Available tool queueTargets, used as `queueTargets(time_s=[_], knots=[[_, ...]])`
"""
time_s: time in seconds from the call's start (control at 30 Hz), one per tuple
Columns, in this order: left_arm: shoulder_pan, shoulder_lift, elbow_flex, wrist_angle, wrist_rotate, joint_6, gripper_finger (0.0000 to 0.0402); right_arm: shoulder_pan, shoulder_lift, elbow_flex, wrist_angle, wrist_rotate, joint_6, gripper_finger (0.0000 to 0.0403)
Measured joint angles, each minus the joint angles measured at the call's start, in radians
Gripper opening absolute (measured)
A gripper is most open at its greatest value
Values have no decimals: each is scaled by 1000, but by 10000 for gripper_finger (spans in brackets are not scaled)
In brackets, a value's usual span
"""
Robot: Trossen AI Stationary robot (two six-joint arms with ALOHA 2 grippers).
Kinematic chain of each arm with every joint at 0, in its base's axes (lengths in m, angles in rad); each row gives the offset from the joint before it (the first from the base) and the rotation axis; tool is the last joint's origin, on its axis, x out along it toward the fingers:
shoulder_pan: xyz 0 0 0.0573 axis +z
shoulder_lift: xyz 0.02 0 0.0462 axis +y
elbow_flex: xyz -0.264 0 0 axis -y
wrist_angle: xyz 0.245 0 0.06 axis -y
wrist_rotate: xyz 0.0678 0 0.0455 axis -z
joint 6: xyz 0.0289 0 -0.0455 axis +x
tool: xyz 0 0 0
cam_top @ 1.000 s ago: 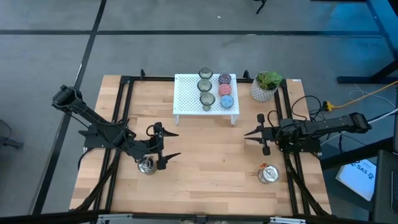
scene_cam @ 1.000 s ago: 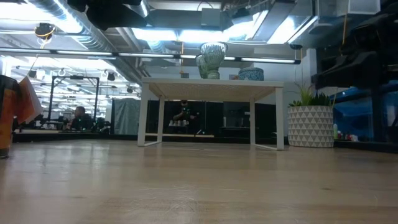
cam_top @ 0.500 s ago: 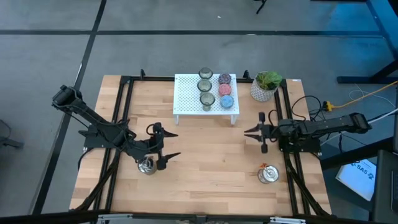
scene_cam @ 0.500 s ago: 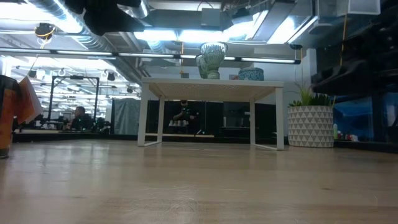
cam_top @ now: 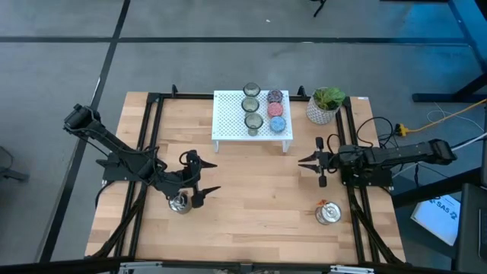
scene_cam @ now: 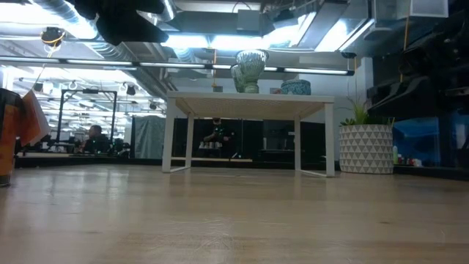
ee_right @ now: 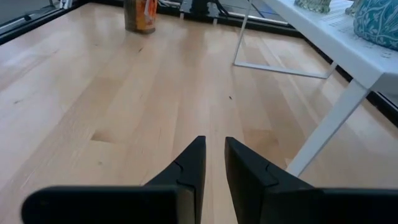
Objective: Pick & Place candle stick holders
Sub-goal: Put the left silver scented candle on the shelf
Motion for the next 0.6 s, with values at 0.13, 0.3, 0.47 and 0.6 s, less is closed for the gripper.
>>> queueTargets(time_s=[0.13, 0.3, 0.47, 0.6], knots=[[0, 0, 0, 0, 0, 1, 361, 0, 0, 0, 0, 0, -4, 63], [0, 0, 0, 0, -2, 3, 361, 0, 0, 0, 0, 0, -26, 63], [0, 14, 0, 9, -55, 26, 361, 0, 0, 0, 0, 0, -26, 63], [0, 54, 0, 59, -123, 90, 353, 0, 0, 0, 0, 0, -26, 63]])
